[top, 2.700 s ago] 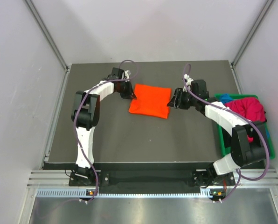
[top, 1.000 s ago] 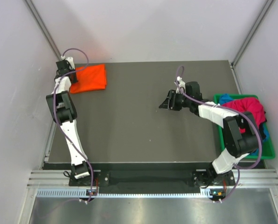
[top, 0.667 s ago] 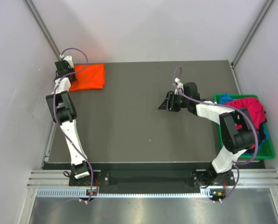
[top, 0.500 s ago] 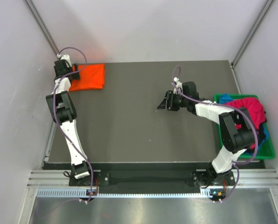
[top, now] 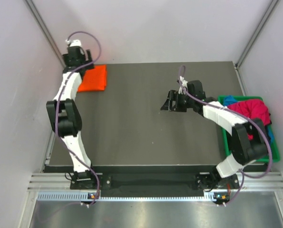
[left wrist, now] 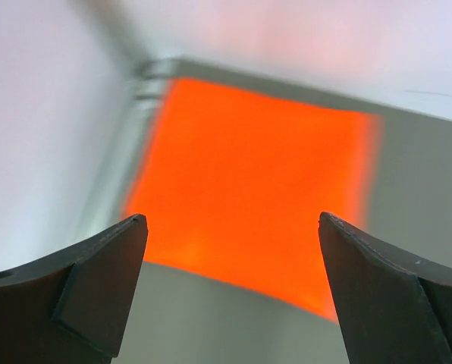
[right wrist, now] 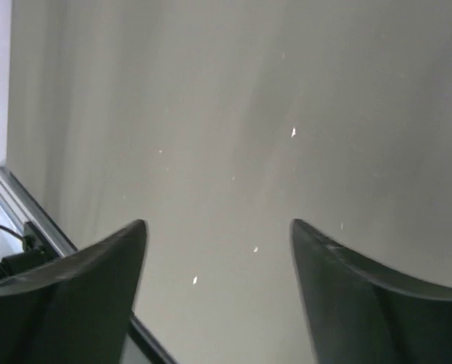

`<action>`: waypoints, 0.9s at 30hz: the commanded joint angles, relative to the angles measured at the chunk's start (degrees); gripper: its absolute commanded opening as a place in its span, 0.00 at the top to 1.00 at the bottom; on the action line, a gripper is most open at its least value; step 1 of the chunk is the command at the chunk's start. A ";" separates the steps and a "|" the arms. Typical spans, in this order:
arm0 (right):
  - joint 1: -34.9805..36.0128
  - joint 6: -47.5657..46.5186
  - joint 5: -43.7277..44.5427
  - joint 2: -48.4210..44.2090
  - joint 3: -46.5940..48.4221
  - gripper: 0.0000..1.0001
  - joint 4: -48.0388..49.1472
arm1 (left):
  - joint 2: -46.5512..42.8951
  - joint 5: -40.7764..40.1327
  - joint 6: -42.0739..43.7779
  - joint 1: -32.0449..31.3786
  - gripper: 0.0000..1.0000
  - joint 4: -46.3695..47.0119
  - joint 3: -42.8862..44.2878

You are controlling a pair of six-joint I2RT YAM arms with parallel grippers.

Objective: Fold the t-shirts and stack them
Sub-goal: Reset both grippers

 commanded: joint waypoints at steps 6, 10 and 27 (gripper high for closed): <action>0.91 -2.15 11.74 -21.59 0.18 0.00 -12.00 | -25.66 18.46 -10.38 -24.78 0.01 -8.88 -16.57; 1.44 0.48 17.26 -30.05 -2.47 0.01 -15.51 | -36.04 25.93 -12.94 -34.18 0.01 -5.04 -29.98; 1.44 4.19 25.98 -50.81 -10.12 0.01 -16.22 | -59.26 29.90 -20.06 -36.05 0.01 2.98 -51.82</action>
